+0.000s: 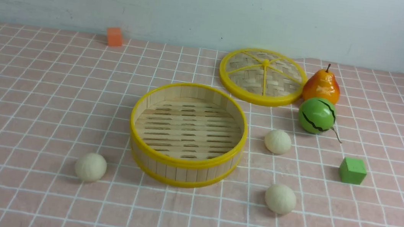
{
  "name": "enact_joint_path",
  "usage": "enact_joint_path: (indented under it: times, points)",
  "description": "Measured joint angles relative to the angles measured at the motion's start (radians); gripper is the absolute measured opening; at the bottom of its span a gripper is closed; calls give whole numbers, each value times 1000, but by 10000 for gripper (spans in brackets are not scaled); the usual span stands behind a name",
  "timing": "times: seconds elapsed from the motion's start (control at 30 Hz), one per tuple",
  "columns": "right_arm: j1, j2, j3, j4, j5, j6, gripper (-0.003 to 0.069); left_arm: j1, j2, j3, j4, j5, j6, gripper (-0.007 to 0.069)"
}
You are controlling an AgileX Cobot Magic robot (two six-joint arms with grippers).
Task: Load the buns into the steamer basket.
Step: Use the left arm to grab a steamed stuffed bun
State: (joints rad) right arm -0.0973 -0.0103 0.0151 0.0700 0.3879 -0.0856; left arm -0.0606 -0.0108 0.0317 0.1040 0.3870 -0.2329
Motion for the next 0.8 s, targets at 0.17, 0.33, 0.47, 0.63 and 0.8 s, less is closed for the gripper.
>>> enact_joint_path:
  times: [0.17,0.33,0.47,0.63,0.8]
  points:
    - [0,0,0,0,0,0,240,0,0,0,0,0,0,237]
    - [0,0,0,0,0,0,240,0,0,0,0,0,0,237]
    - [0,0,0,0,0,0,240,0,0,0,0,0,0,237]
    - [0,0,0,0,0,0,240,0,0,0,0,0,0,237]
    - [0,0,0,-1,0,0,240,0,0,0,22,0,0,237]
